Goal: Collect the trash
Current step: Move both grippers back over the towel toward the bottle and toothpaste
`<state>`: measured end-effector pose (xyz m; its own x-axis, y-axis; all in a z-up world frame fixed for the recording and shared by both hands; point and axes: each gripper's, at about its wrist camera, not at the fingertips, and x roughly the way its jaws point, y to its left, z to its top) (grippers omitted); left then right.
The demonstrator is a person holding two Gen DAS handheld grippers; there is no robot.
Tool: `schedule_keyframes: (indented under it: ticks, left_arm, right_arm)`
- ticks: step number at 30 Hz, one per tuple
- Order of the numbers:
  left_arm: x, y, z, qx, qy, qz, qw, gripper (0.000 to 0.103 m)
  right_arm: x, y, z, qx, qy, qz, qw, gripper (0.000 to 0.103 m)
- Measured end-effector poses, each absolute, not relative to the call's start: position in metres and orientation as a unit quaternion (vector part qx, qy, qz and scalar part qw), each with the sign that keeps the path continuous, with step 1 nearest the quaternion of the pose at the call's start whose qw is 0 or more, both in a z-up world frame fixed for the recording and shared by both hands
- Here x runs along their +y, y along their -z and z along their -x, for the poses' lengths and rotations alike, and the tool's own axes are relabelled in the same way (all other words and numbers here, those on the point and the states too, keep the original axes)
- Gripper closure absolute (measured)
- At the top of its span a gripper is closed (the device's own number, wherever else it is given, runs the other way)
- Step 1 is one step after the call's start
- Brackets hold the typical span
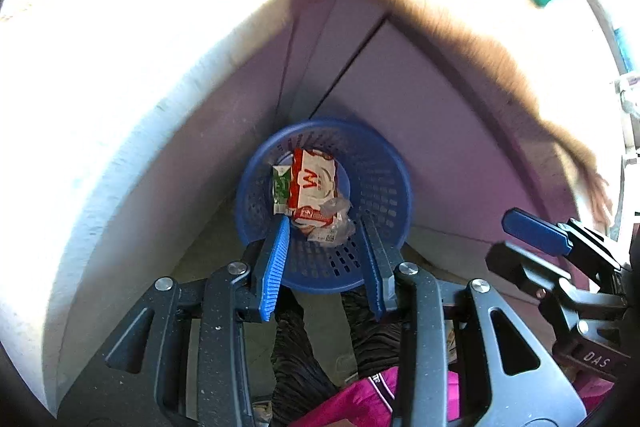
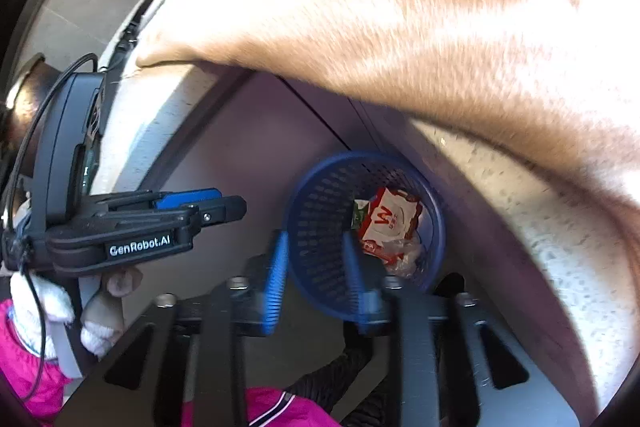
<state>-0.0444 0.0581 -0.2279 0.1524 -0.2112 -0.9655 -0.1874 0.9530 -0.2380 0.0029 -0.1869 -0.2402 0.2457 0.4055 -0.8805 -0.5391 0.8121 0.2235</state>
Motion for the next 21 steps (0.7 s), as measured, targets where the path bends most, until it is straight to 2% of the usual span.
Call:
schedule_keyframes:
  ticks: [4,7,11,15,18,21]
  left_arm:
    - [0.066,0.202,0.043,0.634,0.003,0.158,0.757,0.055]
    - [0.071,0.186,0.039,0.622,0.001,0.162,0.766,0.055]
    - [0.074,0.159,0.031,0.602,-0.002,0.165,0.781,0.054]
    - [0.075,0.133,0.019,0.580,-0.001,0.170,0.796,0.041]
    - [0.073,0.113,0.006,0.564,0.001,0.178,0.806,0.035]
    - [0.071,0.101,-0.008,0.553,0.008,0.197,0.810,0.031]
  right_arm:
    - [-0.191,0.223,0.000,0.526,-0.314,0.070,0.787,0.061]
    - [-0.195,0.211,-0.001,0.521,-0.323,0.071,0.787,0.052]
    - [-0.199,0.193,-0.001,0.510,-0.334,0.077,0.789,0.050]
    - [-0.206,0.173,-0.004,0.494,-0.341,0.080,0.796,0.046]
    - [-0.210,0.157,-0.007,0.479,-0.344,0.079,0.804,0.041]
    - [-0.216,0.141,-0.014,0.462,-0.342,0.079,0.814,0.039]
